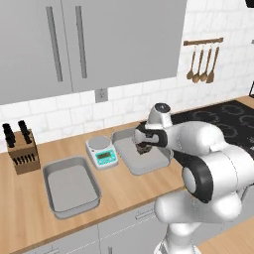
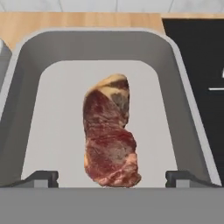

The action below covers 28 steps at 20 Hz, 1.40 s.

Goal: Place one lemon and one steak in each tupperware on the nearby counter, to pack two identical lunches.

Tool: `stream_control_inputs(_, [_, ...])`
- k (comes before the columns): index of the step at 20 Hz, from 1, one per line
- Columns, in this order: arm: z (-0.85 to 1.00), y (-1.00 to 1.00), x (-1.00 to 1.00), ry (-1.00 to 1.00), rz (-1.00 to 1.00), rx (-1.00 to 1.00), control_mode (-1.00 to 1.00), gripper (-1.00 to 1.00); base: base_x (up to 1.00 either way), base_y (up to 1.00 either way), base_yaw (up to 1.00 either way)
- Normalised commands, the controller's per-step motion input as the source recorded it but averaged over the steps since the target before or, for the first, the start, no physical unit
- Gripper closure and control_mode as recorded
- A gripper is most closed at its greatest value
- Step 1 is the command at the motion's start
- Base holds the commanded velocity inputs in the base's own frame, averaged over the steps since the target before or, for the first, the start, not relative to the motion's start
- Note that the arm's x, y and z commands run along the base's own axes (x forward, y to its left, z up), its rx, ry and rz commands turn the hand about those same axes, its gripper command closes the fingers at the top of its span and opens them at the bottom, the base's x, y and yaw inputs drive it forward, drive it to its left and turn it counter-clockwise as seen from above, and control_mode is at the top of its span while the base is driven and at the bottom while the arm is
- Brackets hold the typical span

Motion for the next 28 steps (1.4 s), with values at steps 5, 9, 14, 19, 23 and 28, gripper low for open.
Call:
stream_control_inputs(5, [1.00,0.00,-1.00,0.00,0.00,0.05,-1.00,-1.00,0.00,0.00,0.00])
stream_control_inputs(9, [0.99,-0.03,-1.00,0.00,0.00,0.05,-1.00,-1.00,0.00,0.00,0.00])
stream_control_inputs(14, [0.68,-0.10,-1.00,-0.05,0.00,0.01,-1.00,-1.00,0.00,0.00,0.00])
stream_control_inputs(19, [0.16,-0.14,-1.00,-0.18,0.00,0.00,-1.00,-1.00,0.00,0.00,0.00])
stream_control_inputs(23, [0.00,0.00,0.00,0.00,0.00,0.00,1.00,-1.00,-1.00,0.06,0.15])
stream_control_inputs(28, [0.00,0.00,0.00,0.00,0.00,0.00,1.00,-1.00,-1.00,0.24,0.39])
